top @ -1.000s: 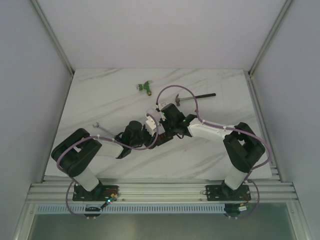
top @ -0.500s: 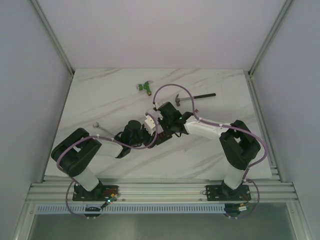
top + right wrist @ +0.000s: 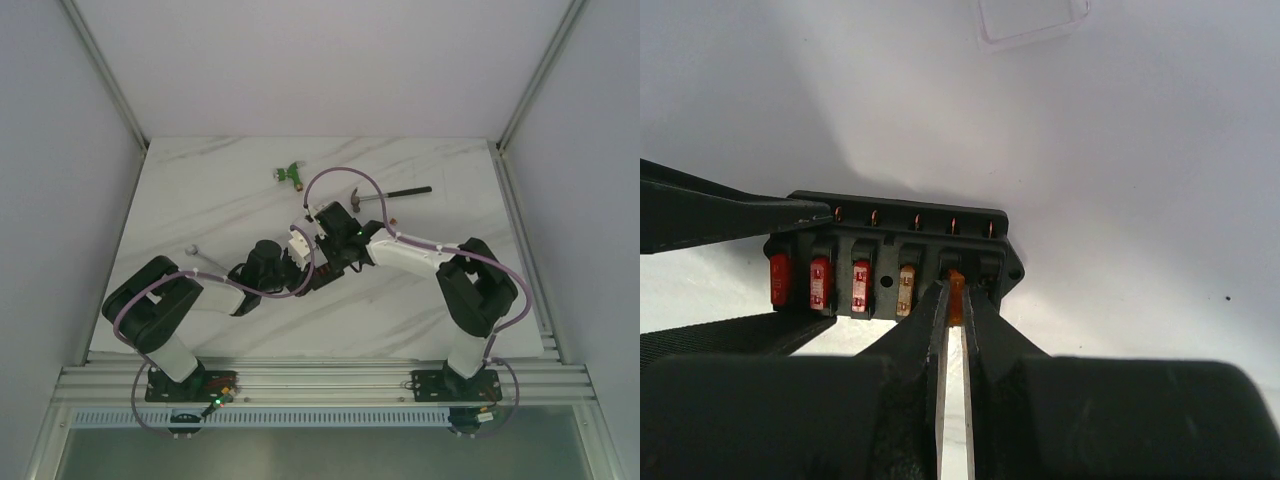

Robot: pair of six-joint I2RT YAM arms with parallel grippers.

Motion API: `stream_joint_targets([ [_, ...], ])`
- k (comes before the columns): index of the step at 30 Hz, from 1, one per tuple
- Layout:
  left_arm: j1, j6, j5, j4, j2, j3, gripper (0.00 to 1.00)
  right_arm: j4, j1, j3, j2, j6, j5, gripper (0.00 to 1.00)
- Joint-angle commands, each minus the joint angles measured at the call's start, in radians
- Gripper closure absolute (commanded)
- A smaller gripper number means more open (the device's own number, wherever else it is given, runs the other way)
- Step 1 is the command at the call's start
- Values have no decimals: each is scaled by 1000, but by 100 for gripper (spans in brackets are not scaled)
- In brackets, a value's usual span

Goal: Snap on the fuse box
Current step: Install the fuse at the fuse box base.

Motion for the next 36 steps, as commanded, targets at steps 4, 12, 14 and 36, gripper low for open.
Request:
stream_joint_targets([
  [4,14,4,22,-54,19,-21,58,-261,18,-51,201,-50,-24,100],
  [12,14,-4,32,-45,26,-17,58,-282,55,4,209,-20,-14,100],
  [14,13,-5,33,-44,28,-18,58,-287,62,21,206,-19,-15,100],
  [36,14,-4,22,-48,17,-23,59,-318,51,18,398,-7,-64,100],
])
